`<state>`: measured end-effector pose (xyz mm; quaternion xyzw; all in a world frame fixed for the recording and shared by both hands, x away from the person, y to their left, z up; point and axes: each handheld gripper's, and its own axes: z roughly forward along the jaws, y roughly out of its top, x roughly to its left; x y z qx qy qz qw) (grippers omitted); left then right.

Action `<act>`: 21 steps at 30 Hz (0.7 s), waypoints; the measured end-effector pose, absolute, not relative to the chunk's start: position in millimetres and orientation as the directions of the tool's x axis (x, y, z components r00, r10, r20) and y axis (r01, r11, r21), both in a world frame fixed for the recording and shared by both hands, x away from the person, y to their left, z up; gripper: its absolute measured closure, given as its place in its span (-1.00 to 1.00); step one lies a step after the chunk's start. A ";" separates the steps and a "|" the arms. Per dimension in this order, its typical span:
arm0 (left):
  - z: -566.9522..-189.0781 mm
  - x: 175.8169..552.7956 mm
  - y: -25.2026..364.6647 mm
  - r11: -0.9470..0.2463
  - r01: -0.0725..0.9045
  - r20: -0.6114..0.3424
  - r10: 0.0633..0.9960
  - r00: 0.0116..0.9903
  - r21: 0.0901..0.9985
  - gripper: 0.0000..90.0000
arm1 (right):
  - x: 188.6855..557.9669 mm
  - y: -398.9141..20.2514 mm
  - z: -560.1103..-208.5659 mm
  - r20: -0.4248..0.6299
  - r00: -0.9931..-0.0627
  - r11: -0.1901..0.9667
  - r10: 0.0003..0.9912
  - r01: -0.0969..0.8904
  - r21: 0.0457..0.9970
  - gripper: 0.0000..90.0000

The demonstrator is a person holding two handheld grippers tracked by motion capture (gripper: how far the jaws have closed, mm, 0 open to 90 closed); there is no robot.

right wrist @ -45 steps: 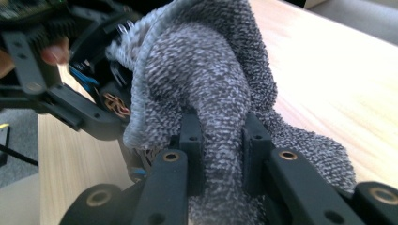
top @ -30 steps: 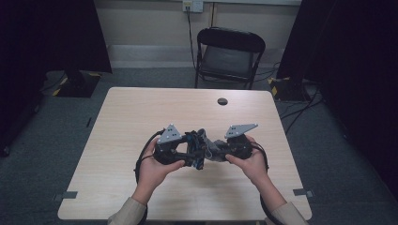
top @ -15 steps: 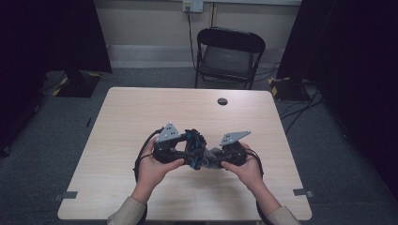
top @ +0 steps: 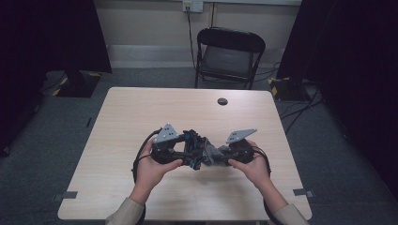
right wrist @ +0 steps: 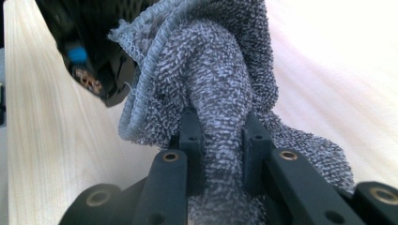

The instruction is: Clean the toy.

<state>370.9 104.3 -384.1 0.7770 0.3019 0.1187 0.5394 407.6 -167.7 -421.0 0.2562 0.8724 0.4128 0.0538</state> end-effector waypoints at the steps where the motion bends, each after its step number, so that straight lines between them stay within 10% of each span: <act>1: -385.0 370.6 103.9 -0.240 0.342 -0.141 0.595 0.791 0.909 -0.44 | 407.6 -167.7 -421.0 0.118 -0.863 0.528 0.491 0.403 0.748 0.67; 21: -401.2 367.9 88.4 -0.261 0.359 -0.156 0.571 0.806 0.896 -0.44 | 415.2 -160.3 -350.9 0.063 -0.876 0.463 0.478 0.312 0.830 0.67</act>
